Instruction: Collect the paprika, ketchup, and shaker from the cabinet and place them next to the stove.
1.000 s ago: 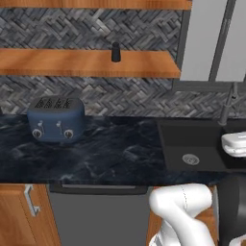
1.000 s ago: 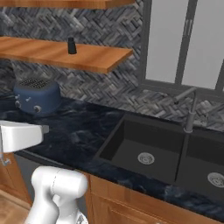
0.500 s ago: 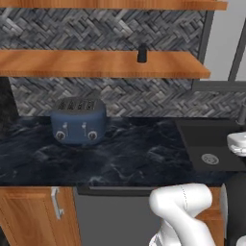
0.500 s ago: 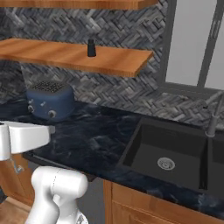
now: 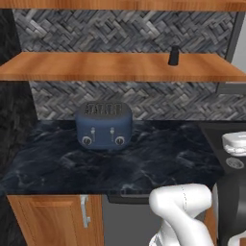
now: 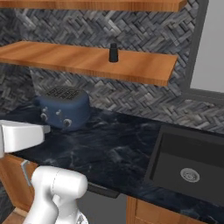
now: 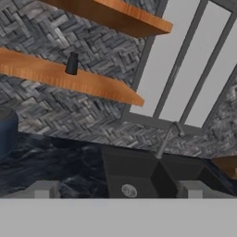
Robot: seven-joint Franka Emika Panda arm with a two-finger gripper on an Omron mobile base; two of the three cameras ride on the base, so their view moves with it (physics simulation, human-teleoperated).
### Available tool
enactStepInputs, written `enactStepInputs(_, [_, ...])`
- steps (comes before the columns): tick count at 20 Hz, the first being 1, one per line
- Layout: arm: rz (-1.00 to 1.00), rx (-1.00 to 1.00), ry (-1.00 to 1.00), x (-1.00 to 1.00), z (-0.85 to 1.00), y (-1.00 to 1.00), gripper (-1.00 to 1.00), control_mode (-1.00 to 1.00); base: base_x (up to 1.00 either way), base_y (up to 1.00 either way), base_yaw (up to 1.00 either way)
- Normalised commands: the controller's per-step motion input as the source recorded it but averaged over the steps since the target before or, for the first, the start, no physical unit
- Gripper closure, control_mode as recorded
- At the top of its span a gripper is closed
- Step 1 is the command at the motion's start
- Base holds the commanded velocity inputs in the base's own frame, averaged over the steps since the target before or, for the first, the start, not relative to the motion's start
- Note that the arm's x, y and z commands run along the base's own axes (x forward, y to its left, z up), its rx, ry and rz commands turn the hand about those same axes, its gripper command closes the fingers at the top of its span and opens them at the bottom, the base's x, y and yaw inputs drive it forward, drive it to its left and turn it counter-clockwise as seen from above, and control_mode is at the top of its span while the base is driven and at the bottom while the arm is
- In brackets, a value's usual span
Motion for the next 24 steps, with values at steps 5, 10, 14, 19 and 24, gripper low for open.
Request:
enactStepInputs(5, [0.00,0.00,0.00,0.00,0.00,0.00,-1.00,1.00,0.50,0.00,0.00])
enactStepInputs(10, [0.00,0.00,0.00,0.00,0.00,0.00,-1.00,1.00,0.49,0.01,0.00])
enactStepInputs(14, [0.00,0.00,-0.14,0.16,0.19,0.00,-1.00,-1.00,0.00,0.00,0.00])
enactStepInputs(19, [0.02,0.01,-0.12,0.00,0.50,0.01,-1.00,-1.00,0.00,0.00,0.00])
enactStepInputs(24, [0.08,0.00,-0.04,0.00,0.53,0.22,-1.00,-1.00,0.00,0.00,0.00])
